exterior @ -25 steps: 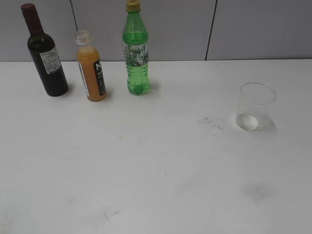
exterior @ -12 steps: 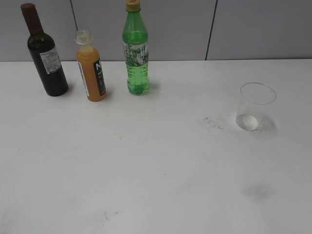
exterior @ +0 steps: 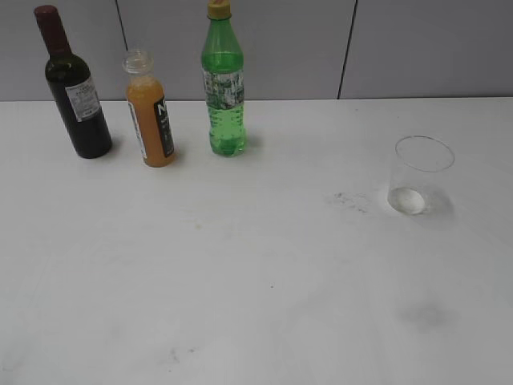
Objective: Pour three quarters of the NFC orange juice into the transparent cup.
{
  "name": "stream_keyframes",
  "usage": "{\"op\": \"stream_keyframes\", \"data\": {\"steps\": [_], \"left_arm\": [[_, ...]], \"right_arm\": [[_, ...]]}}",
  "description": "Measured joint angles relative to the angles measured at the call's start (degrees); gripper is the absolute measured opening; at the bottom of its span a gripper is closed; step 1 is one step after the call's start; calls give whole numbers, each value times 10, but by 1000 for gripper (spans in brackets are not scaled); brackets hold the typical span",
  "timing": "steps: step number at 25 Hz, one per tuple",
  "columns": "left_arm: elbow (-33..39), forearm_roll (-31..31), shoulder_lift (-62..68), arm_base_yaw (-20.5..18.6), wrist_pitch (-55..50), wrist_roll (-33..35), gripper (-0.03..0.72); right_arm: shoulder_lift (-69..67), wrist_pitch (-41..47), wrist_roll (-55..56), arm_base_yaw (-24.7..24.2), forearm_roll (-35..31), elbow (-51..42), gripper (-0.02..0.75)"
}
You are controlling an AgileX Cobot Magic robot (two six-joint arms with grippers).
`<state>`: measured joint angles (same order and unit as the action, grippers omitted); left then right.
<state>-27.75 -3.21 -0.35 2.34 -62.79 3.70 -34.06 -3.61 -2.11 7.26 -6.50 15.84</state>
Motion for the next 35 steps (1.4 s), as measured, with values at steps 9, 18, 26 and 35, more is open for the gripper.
{"op": "stream_keyframes", "data": {"steps": [9, 18, 26, 35], "left_arm": [[0, 0, 0, 0, 0, 0, 238], [0, 0, 0, 0, 0, 0, 238], [0, 0, 0, 0, 0, 0, 238], [0, 0, 0, 0, 0, 0, 238]], "right_arm": [[-136, -149, 6, 1, 50, -26, 589], [-324, -349, 95, 1, 203, -26, 589], [-458, -438, 87, 1, 202, -25, 593], [-544, -497, 83, 1, 190, -27, 677]]}}
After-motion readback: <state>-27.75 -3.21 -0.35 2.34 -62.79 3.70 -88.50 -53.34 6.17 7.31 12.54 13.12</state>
